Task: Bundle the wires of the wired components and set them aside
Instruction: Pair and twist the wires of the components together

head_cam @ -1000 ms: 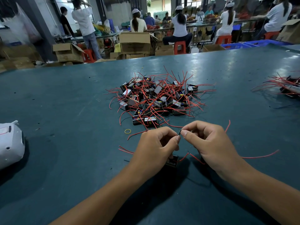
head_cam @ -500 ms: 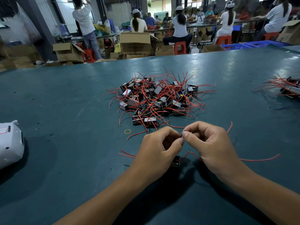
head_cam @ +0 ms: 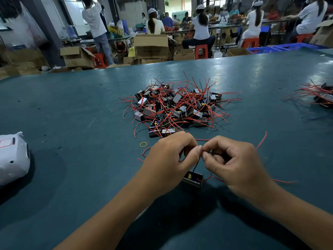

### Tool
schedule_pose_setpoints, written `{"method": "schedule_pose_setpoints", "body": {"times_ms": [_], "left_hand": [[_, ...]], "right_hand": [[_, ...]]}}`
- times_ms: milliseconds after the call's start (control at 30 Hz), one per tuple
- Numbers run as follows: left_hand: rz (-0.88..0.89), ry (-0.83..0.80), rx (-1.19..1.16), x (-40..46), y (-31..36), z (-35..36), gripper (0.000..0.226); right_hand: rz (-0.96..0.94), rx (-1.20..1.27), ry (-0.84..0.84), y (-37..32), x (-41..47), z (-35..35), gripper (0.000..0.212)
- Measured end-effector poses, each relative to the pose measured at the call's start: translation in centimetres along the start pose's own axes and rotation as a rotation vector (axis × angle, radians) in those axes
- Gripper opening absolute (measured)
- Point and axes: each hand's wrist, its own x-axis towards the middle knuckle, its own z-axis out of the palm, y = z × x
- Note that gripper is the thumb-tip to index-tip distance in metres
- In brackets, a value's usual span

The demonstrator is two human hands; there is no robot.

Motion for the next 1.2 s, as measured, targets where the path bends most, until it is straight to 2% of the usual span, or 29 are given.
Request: {"method": "schedule_pose_setpoints", "body": {"times_ms": [100,200,267,333,400,500,567,700,833,1000,1200], "left_hand": [[-0.165,-0.061,-0.179,0.0,0.7,0.2,0.022],[-0.579,-0.111,-0.567,0.4,1.4,0.2,0.025],[-0.808,-0.202,-0.792,0.4,1.6,0.0,0.030],[-0.855,-0.262,-0.849,0.4,1.5,-0.2,0.034],[-0.760,-0.217,-0.765,0.4,1.2,-0.4,0.035],[-0.315,-0.086,-0.401,0.4,0.0,-1.1,0.018],[-0.060,-0.082,-0.246,0.4,-0.4,-1.7,0.011],[0.168,-0.102,-0.093,0.5,-0.9,-2.0,0.007],[0.237,-0.078,-0.046,0.6,-1.3,-1.9,0.010],[0.239,-0.090,-0.023,0.6,-1.0,-1.7,0.013],[0.053,-0.202,-0.065,0.1,-0.4,-1.2,0.015]], "right_hand": [[-0.056,-0.071,-0.007,-0.1,-0.1,0.0,0.007],[-0.125,-0.200,0.000,-0.2,-0.1,0.0,0.005],[-0.185,-0.287,-0.023,-0.4,-0.1,0.1,0.005],[-0.217,-0.313,-0.043,-0.4,0.0,0.1,0.009],[-0.203,-0.273,-0.039,-0.2,0.0,0.0,0.007],[-0.150,-0.176,-0.035,0.1,0.1,-0.3,0.010],[-0.123,-0.120,-0.041,0.1,0.1,-0.4,0.010],[-0.104,-0.061,-0.066,0.1,0.1,-0.5,0.011],[-0.111,-0.050,-0.085,0.2,0.1,-0.5,0.012],[-0.156,-0.124,-0.103,0.2,-0.1,-0.5,0.009],[-0.169,-0.159,-0.080,0.5,0.0,-0.5,0.006]]}}
